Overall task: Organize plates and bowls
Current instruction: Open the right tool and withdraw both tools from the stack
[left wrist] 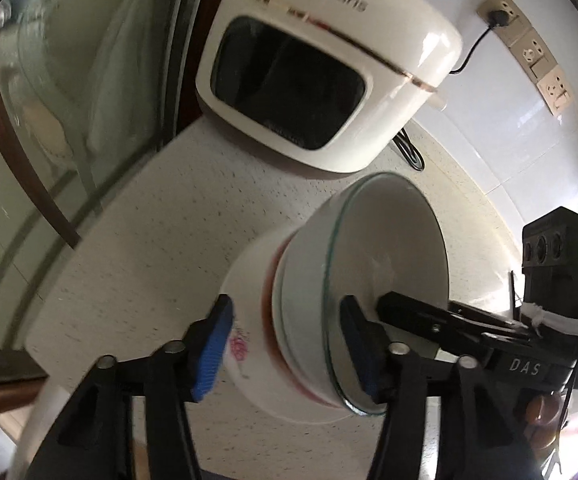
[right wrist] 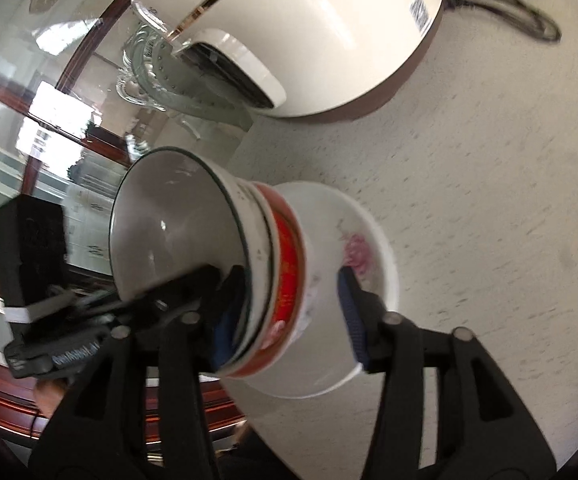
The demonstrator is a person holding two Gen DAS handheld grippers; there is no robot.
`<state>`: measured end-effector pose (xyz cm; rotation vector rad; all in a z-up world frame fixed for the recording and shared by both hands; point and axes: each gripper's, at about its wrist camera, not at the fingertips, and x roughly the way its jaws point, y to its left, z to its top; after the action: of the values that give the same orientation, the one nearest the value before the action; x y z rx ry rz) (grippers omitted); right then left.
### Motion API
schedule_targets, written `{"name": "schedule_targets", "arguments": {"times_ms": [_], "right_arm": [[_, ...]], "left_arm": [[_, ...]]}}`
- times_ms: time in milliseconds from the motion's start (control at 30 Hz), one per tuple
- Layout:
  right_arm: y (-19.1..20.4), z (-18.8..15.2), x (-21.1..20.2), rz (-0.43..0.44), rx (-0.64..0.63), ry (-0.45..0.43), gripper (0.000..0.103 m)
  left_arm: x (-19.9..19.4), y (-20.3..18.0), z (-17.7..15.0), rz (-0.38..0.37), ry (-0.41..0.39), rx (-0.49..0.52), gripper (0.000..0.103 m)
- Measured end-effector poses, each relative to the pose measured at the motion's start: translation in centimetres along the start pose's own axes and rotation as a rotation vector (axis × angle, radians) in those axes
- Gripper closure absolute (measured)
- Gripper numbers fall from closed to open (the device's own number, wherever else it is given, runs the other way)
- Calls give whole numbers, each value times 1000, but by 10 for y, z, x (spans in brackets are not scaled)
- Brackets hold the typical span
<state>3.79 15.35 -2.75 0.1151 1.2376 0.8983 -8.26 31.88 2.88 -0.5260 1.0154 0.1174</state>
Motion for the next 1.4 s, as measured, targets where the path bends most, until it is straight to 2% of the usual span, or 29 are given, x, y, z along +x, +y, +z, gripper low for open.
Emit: {"name": "schedule_targets", "arguments": {"times_ms": [67,133,167,200,233,333,367,400,567,733,933,1033,1100,1133,1200,1267,1300,1367,1400], "right_arm": [[-1,-3,-6,4,-9,-14,38],[-2,-6,-15,-4,-32,-47,38],[0,-9,-21,-13,-46,-66,37],[1,-12,-27,-26,-64,-91,37],[4,-15,-34,-48,-86,-124,36],[12,-25,-50,-89,-151,-193,33],[16,-28,-53,-98,-166,-213,33],[17,-31,-57,-110,-184,-235,33],[34,-46,-79,-230,-285,-385,33],[48,-67,-98,-296,-347,-508,27],[52,-80,-102,-368,-381,-567,26],[52,-85,-100,-376,-393,-577,26],[53,-93,-100,-393,-422,-610,26],[55,-99,-100,-418,-449,-631,26],[57,-107,-97,-453,-477,-647,25],[56,-117,-95,-447,-490,-649,22],[55,-121,-94,-440,-491,-648,22],[51,-130,-91,-429,-477,-655,21],[49,-133,-91,-427,-468,-658,20]], "left_arm": [[-12,0,0,40,-63,29,43],[-23,0,2,21,-129,50,44],[-28,-1,4,26,-157,68,50],[-33,-4,5,31,-187,90,62],[-35,-7,6,30,-198,107,66],[-35,-12,9,30,-210,122,67],[-32,-14,10,44,-204,132,70],[-30,-10,9,43,-192,129,76],[-24,-9,10,52,-173,110,78],[-13,-7,14,22,-140,91,86],[-12,-8,15,19,-115,79,89],[-21,-16,9,85,-158,110,80],[-35,-22,0,141,-222,138,63],[-46,-28,-10,197,-280,162,58],[-65,-40,-32,288,-387,204,38],[-83,-53,-58,394,-503,250,25],[-87,-57,-66,422,-528,263,19],[-93,-63,-87,472,-567,268,18],[-92,-64,-97,485,-557,264,18]]}}
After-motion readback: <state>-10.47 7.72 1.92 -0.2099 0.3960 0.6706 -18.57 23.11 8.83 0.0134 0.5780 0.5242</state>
